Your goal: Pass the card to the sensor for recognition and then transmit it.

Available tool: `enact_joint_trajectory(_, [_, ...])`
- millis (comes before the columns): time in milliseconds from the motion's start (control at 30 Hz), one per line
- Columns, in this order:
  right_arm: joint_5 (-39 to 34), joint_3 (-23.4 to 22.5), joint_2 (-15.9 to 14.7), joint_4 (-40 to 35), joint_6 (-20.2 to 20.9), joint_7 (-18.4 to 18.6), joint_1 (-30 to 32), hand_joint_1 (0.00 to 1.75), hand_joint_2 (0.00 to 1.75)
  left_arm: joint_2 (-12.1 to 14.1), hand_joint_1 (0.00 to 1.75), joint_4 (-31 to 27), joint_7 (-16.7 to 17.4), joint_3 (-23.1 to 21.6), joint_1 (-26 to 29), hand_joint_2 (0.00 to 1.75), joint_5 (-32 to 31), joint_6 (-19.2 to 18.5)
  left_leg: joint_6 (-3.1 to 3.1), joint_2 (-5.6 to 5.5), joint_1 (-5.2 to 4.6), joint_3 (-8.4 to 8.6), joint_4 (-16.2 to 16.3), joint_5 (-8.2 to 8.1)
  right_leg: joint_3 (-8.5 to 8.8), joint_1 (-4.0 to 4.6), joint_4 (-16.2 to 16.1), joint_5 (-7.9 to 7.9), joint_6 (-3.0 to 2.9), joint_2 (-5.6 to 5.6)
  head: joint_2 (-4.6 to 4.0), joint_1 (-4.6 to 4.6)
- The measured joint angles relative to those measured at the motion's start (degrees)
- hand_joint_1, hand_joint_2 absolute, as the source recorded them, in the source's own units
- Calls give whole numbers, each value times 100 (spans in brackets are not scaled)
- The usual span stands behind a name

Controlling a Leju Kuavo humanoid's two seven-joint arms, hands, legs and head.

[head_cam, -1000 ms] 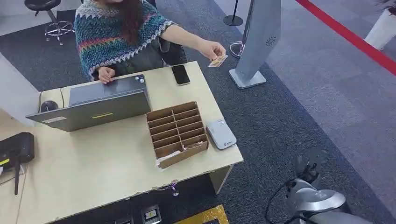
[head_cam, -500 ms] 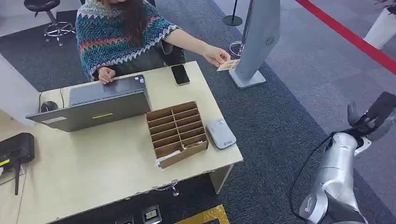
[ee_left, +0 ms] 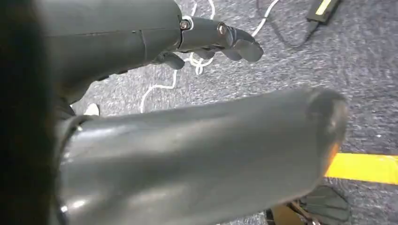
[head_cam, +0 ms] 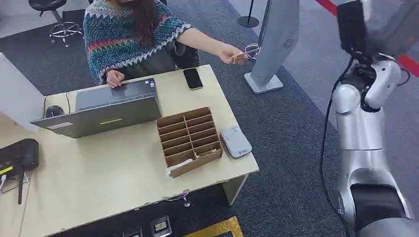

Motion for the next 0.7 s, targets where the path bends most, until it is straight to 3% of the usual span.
enact_joint_trajectory(167, [768, 1511, -234, -175, 725, -7, -608, 0, 175, 2, 0, -7, 63, -114, -116, 0, -120, -66, 0, -19, 5, -5, 0, 7, 1, 4, 0, 0, 0, -24, 0, 2])
enact_joint_trajectory(367, [1144, 3344, -156, 43, 1747, -227, -1334, 0, 175, 11, 0, -20, 164, -208, -211, 0, -251, -133, -2, -30, 14, -15, 0, 8, -2, 13, 1, -1, -1, -32, 0, 0])
enact_joint_trajectory(500, [1083, 4334, 83, 499, 1962, -317, -1699, 0, 175, 18, 0, -46, 164, -210, -229, 0, -275, -175, -3, -32, 14, -16, 0, 9, -5, 13, 1, -2, -1, -34, 0, 2])
enact_joint_trajectory(700, [819, 5370, 438, 1294, 2125, -467, -2082, 0, 175, 22, 0, -46, 164, -210, -230, 0, -275, -177, -3, -31, 15, -17, 0, 8, -10, 13, -1, -2, -2, -32, 0, 2])
